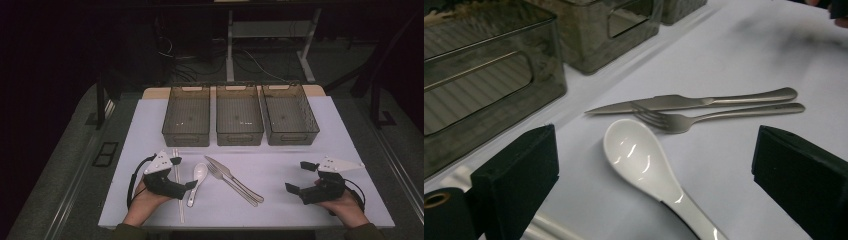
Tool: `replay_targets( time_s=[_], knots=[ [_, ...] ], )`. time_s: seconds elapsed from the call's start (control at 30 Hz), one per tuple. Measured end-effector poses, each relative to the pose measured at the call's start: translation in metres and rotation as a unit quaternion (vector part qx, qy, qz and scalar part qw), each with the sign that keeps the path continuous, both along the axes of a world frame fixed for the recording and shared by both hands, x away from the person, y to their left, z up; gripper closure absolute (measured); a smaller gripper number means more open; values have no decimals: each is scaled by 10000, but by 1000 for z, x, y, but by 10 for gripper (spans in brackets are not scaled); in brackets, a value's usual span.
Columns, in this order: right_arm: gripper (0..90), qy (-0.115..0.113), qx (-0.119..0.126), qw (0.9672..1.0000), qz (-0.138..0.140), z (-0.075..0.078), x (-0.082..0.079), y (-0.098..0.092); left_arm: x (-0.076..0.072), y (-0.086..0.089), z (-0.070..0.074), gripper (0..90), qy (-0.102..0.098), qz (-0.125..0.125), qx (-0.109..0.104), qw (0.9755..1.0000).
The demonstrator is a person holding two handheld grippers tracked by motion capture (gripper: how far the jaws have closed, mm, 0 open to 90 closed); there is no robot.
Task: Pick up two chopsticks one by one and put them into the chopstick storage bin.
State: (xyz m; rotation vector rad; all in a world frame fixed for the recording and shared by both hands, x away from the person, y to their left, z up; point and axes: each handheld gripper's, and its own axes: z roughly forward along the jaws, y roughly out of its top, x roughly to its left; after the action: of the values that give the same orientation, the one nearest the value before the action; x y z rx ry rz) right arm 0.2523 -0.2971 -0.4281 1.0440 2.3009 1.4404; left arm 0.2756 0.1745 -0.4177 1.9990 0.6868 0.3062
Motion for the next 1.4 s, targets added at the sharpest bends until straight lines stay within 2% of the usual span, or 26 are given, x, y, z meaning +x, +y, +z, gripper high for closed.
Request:
replay_targets(
  time_s=[0.1,0.23,0.27,0.4,0.6,0.77,0.9,0.97,1.03,1.07,1.1,1.13,1.17,1.23,1.4],
  knots=[
    [8,-18,-30,10000,13,0,-1,0,3,6,1,64,-64,78,169,9998],
    [8,-10,-4,10000,-19,0,0,0,5,12,2,123,-52,223,173,9996],
    [8,3,-12,10000,-32,0,1,0,8,14,1,131,-20,325,201,9993],
    [8,-2,-8,10000,-14,0,0,0,11,18,0,156,-4,445,275,9986],
    [8,3,-64,10000,4,0,1,2,17,25,0,304,9,702,290,9971],
    [8,-10,-61,10000,-17,1,-1,3,30,32,-3,456,37,1003,391,9942],
    [8,4,-62,10000,-35,0,0,2,36,36,-3,591,86,1140,467,9924],
    [8,12,-46,10000,-34,0,1,2,42,39,-4,656,85,1288,498,9904],
    [8,12,-45,10000,-42,0,0,2,45,40,-4,712,97,1318,563,9896],
    [8,12,-45,10000,-42,0,0,2,48,42,-4,712,106,1351,596,9890],
    [8,12,-40,10000,-42,0,0,2,51,43,-5,768,143,1407,615,9880],
    [8,12,-40,10000,-42,0,0,2,53,44,-6,768,175,1477,620,9869],
    [8,18,-28,10000,-46,0,0,2,58,46,-8,817,215,1513,666,9860],
    [8,26,-8,10000,-59,0,1,1,60,47,-9,866,230,1530,639,9859],
    [8,27,17,10000,-76,0,1,1,73,50,-14,885,329,1585,714,9842]
  ],
)
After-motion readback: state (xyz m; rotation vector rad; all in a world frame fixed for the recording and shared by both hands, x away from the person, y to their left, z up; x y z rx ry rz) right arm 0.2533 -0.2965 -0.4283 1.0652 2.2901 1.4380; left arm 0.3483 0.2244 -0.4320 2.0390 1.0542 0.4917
